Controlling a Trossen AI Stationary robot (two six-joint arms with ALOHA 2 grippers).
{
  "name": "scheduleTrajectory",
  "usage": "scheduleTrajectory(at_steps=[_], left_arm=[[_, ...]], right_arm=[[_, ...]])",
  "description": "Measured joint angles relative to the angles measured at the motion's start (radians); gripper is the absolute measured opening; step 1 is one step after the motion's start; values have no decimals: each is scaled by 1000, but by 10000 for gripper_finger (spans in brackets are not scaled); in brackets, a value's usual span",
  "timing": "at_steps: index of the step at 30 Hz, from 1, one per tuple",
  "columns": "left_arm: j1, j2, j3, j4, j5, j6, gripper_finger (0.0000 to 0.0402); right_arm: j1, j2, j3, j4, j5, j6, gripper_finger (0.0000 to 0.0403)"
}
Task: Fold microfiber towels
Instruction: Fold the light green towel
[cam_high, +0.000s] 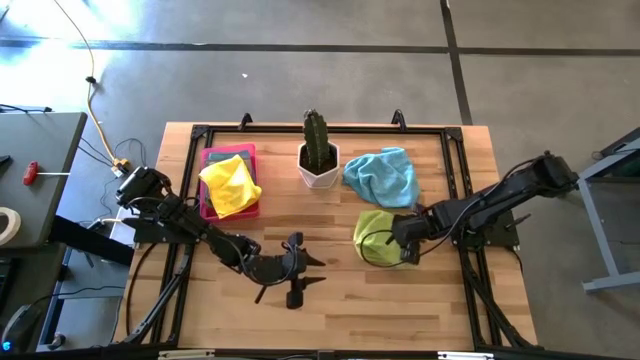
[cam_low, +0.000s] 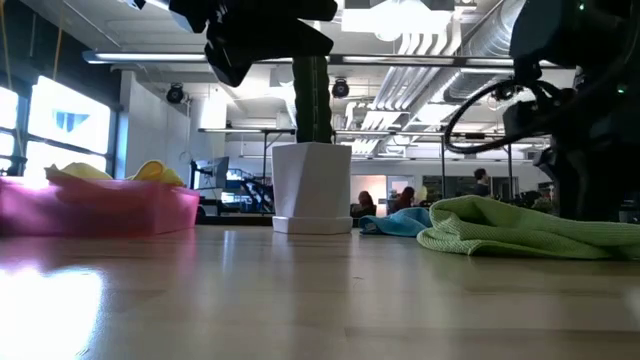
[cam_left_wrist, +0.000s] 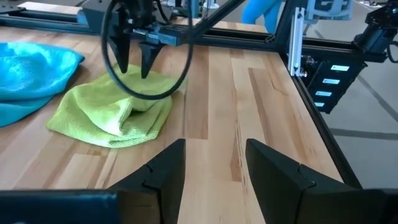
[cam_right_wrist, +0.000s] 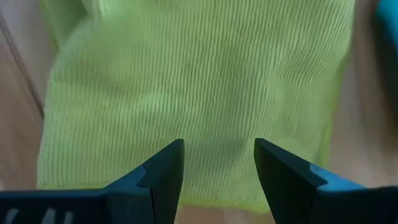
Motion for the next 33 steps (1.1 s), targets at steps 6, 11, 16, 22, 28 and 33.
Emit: scheduleTrajectory(at_steps=[6, 11, 16, 22, 28, 33], left_arm=[[1, 0, 0, 0, 3, 0, 157], [1, 0, 0, 0, 4, 0, 157], [1, 0, 0, 0, 4, 0, 157], [-5, 0, 0, -1, 8, 0, 157], [-6, 0, 0, -9, 8, -1, 157], [-5, 0, 0, -32, 7, -1, 157]], right_arm=[[14, 0, -38, 199, -56, 102, 188], [44, 37, -47, 531, 1, 35, 188], [40, 77, -32, 713, 112, -96, 188], [19, 21, 79, 359, 129, -152, 188], [7, 25, 130, -83, 118, 13, 188], [8, 25, 63, -73, -38, 167, 188]])
